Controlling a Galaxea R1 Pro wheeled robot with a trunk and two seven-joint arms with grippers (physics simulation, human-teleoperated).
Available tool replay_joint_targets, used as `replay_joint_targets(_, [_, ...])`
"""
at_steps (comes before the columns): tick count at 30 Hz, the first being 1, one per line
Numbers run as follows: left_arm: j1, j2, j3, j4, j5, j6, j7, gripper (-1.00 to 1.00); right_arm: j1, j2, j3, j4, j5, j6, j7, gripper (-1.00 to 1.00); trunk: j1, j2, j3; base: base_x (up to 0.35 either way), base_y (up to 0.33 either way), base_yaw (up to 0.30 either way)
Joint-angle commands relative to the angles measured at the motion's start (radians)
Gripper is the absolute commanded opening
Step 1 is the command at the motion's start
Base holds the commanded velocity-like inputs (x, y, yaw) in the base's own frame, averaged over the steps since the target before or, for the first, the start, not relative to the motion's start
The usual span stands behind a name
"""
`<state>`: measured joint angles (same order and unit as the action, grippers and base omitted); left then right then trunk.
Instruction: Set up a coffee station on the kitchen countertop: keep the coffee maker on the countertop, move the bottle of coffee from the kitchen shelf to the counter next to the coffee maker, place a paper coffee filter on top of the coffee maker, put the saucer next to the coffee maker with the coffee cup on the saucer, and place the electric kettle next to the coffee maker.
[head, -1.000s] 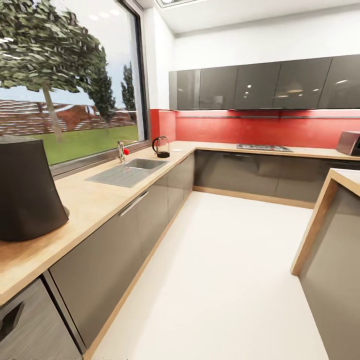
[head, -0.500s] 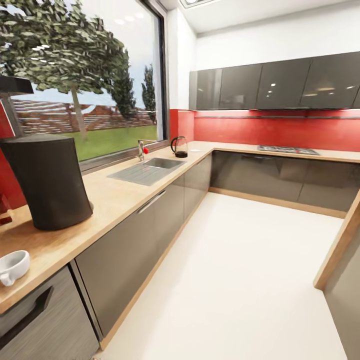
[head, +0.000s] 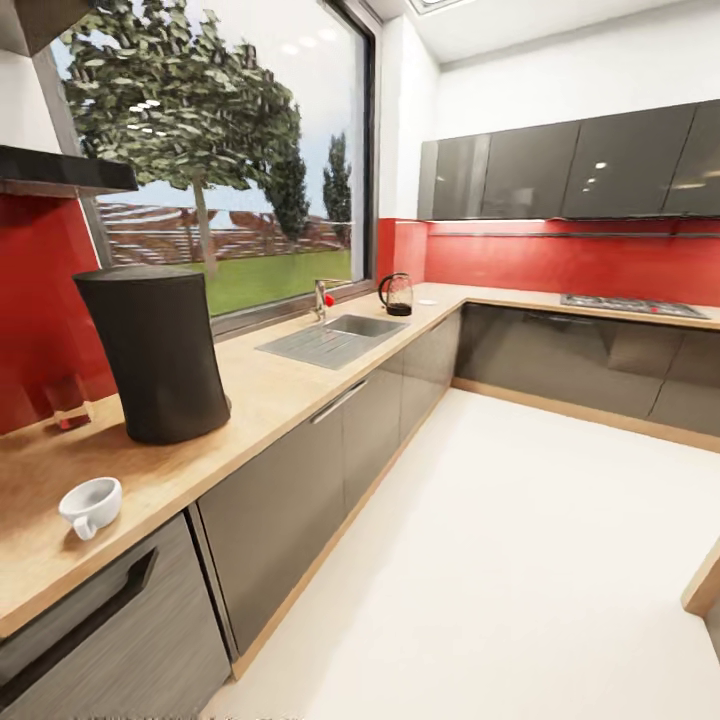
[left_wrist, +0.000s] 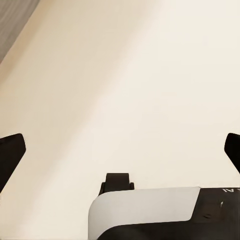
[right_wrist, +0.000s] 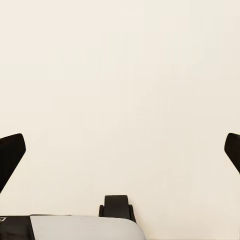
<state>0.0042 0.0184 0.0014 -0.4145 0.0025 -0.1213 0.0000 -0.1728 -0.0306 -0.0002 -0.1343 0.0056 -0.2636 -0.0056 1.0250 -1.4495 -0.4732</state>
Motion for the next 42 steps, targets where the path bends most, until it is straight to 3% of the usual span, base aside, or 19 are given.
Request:
replay_joint_targets(1, [0.000,0.000,0.000,-0.001,0.000,-0.001,0.000,1.00,-0.001,0.000,0.000,0.001,0.001,-0.003,-0.001,1.00,0.000,0.000,-0.001,0.000,0.000,0.242])
replay_joint_targets(16, [0.000,0.000,-0.001,-0.001,0.000,-0.001,0.001,1.00,-0.001,0.000,0.001,0.001,0.001,-0.003,0.001,1.00,0.000,0.000,-0.001,0.071,-0.132,0.123])
replay_joint_targets(42, [0.000,0.000,0.000,-0.001,0.000,-0.001,0.000,1.00,-0.001,0.000,0.002,0.001,0.001,-0.004,-0.001,1.00,0.000,0.000,-0.001,0.006,-0.009,0.257])
